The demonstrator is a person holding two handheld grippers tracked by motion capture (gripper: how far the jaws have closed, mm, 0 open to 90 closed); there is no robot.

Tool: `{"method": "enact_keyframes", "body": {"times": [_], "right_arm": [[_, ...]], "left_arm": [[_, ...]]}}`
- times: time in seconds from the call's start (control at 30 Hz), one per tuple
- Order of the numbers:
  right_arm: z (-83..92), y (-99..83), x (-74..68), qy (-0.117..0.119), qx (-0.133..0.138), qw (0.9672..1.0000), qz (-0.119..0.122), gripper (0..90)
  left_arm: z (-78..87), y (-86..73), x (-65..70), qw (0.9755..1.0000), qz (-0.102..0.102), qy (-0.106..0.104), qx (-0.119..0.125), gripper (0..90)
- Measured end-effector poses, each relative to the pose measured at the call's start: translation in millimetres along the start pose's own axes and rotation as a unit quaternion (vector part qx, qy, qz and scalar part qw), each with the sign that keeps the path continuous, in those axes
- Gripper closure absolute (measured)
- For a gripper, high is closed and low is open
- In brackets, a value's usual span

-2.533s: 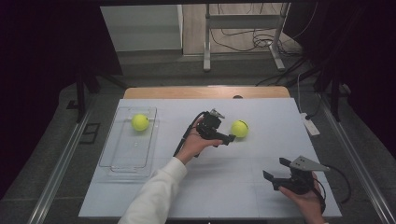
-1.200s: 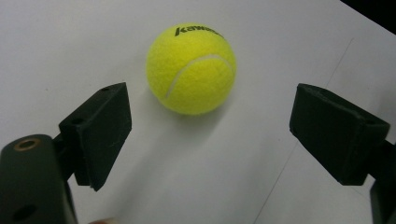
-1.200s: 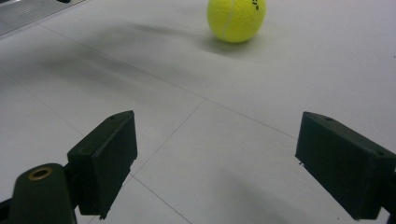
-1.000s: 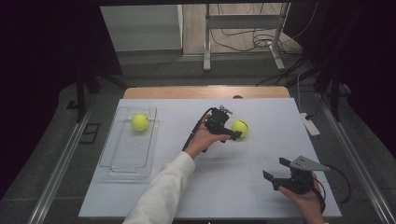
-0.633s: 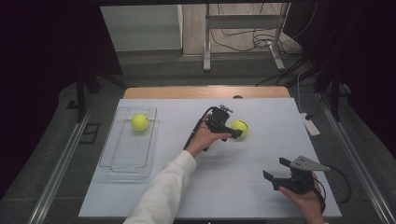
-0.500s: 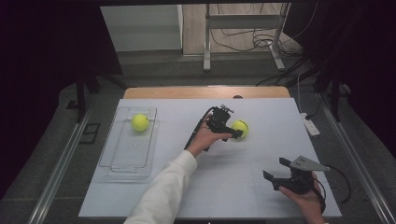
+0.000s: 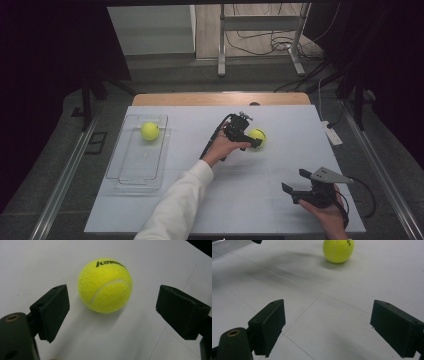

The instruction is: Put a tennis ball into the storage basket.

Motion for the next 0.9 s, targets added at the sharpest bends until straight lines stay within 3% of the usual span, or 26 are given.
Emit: {"method": "enact_keyframes", "body": {"times": [0.9], "right_arm": [[1.0,-0.2,1.1,0.000,0.002,1.0000,-0.002,12.8]], "left_arm": [[-19.4,11.0,0.5,0.9999,-0.008,0.003,-0.009,12.5]]}}
Point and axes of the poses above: each handheld gripper's, and its own axes: z roughly backward along the jaws, y roughly out of its top, x roughly to its right, the point moved 9 cm from there along -z, roughly forward along the jaws, and after that the axes turned 3 degrees about -z, right-handed, at the moved point
